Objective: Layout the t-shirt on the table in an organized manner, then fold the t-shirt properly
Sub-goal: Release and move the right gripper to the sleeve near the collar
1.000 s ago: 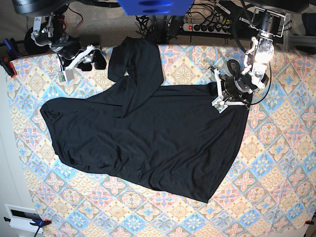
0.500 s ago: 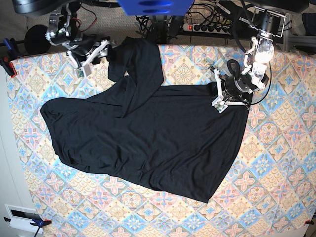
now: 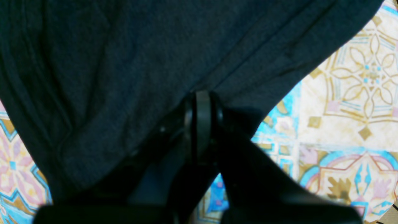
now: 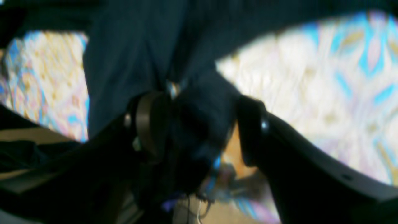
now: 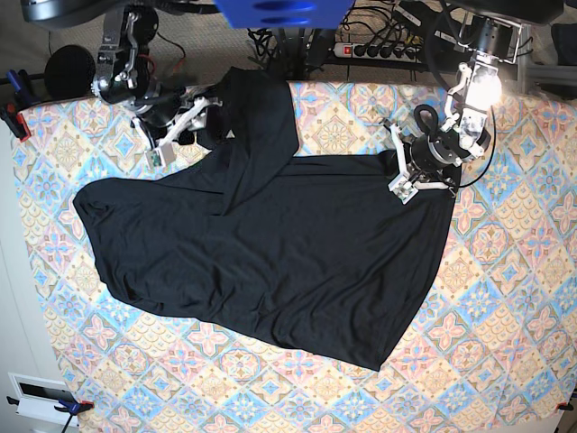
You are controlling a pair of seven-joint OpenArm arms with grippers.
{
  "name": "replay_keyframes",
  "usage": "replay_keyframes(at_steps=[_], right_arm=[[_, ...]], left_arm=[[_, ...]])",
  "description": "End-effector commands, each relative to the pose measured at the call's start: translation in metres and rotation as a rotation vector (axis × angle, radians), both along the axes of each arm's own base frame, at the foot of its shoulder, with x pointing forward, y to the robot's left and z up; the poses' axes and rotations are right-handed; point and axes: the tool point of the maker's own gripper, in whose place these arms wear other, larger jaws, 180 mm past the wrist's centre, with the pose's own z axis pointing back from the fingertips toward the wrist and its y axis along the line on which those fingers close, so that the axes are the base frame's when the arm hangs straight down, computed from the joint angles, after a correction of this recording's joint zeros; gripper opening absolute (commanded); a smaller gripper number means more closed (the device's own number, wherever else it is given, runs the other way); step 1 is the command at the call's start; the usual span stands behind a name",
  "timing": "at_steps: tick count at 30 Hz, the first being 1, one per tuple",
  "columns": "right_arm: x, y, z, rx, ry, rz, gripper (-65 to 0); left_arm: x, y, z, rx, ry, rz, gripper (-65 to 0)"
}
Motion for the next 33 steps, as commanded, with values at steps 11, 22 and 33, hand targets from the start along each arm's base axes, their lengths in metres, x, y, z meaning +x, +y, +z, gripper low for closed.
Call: replay_keyframes(at_steps=[11, 22, 33], right_arm=[[-0.012, -0.007, -0.029, 0.031, 0.063, -0.045, -30.5], [-0.022, 0.038, -0.032, 0.086, 0.085, 0.072, -47.6], [-0.032, 0.051, -0.021, 0.093, 0.066, 0.115, -65.0]], left_arm=[[-0.038, 0.025, -0.029, 0.156, 0.162, -0.022, -65.0], [-0.038, 0.024, -0.028, 0.156, 0.16, -0.022, -65.0], [-0.038, 0.024, -0.029, 0.156, 0.161, -0.024, -65.0]])
